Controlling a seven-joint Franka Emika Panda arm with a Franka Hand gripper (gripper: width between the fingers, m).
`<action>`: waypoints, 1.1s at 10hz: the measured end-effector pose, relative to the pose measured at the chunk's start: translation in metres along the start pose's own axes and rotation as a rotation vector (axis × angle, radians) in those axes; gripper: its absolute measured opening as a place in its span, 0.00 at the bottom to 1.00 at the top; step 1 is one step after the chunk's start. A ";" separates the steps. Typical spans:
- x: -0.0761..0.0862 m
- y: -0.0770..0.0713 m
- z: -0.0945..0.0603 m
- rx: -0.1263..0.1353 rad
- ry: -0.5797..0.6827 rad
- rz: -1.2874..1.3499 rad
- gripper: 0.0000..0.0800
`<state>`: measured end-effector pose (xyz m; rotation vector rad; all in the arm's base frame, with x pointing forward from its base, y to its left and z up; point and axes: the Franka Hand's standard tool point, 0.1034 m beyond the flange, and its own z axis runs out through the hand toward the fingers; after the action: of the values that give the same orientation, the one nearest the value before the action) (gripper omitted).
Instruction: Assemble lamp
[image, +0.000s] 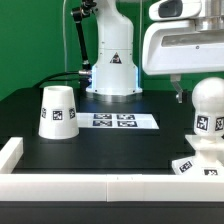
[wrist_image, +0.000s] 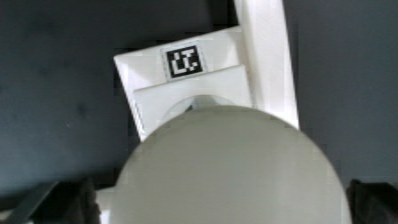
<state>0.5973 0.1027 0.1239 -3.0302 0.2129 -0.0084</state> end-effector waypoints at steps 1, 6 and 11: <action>0.000 0.000 0.000 0.000 0.000 -0.062 0.87; 0.004 -0.008 -0.001 -0.037 0.038 -0.552 0.87; 0.001 -0.007 0.001 -0.080 -0.011 -0.999 0.87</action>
Offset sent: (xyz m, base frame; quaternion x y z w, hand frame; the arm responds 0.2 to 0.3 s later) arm -0.0021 0.0120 0.0058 -0.0293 0.0359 -0.2616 0.9641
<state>0.5994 0.1099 0.1236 -2.8442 -1.3011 -0.0600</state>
